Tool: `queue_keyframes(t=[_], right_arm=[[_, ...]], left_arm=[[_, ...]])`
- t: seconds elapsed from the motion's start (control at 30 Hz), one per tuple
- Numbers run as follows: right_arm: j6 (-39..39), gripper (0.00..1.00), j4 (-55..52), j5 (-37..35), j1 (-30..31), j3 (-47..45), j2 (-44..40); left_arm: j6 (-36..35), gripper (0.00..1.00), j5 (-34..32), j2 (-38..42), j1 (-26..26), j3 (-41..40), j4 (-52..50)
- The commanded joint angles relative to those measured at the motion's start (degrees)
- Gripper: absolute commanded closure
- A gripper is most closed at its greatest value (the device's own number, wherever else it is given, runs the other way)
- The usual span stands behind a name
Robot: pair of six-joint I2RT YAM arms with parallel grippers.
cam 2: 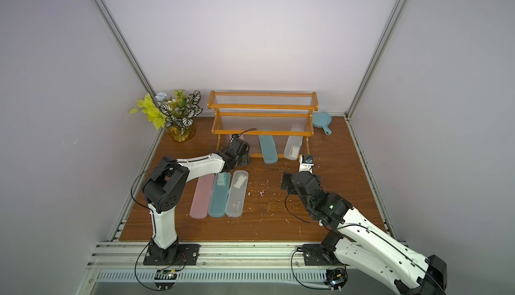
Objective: Remove the pencil cases from the shelf
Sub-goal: Pick up the pencil case from the shelf.
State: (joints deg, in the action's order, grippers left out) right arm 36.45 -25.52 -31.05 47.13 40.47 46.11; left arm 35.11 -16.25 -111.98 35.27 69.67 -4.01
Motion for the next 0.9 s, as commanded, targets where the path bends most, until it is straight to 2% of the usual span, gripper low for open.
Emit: queue_keyframes(t=[0.0,0.33,0.7,0.87], right_arm=[[0.7,0.01,-0.1,-0.3,-0.2,1.2,-1.0],[1.0,0.01,0.1,-0.6,-0.2,1.0,-1.8],[1.1,0.01,0.6,-0.9,-0.2,0.6,-2.2],[0.8,0.01,0.7,-1.5,-0.2,0.7,-2.2]], left_arm=[[-0.8,0.32,-0.9,1.1,0.6,-1.2,-0.4],[-0.5,0.36,-0.8,6.2,0.6,-4.3,-0.4],[0.9,0.39,0.5,16.0,0.9,-11.5,-0.6],[3.0,0.40,0.8,21.1,2.8,-15.7,-0.7]])
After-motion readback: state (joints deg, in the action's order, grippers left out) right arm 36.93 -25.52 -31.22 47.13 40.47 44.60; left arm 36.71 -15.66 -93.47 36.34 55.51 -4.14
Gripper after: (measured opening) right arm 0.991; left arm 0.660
